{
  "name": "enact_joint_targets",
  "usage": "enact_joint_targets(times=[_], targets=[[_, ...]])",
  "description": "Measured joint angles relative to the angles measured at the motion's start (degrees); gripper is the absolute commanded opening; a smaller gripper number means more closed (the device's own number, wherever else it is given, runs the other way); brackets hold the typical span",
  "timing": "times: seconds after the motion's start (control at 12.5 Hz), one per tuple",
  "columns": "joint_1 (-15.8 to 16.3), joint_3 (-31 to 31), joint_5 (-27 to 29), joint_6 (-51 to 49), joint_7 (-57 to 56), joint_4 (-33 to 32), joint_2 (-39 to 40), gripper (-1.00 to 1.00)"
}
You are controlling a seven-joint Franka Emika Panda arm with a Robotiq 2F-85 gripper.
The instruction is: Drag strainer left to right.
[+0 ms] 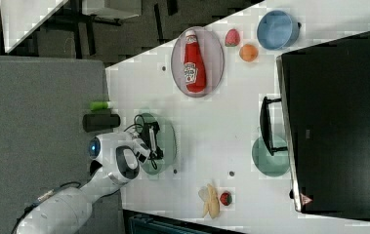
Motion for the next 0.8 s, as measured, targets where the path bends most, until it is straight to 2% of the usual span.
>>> enact_joint_targets(times=[0.32, 0.8], targets=[[0.41, -3.04, -0.04, 0.22, -0.06, -0.67, -0.03, 1.0], [-1.72, -7.62, 0.49, 0.06, -3.69, -3.47, -2.11, 1.0]])
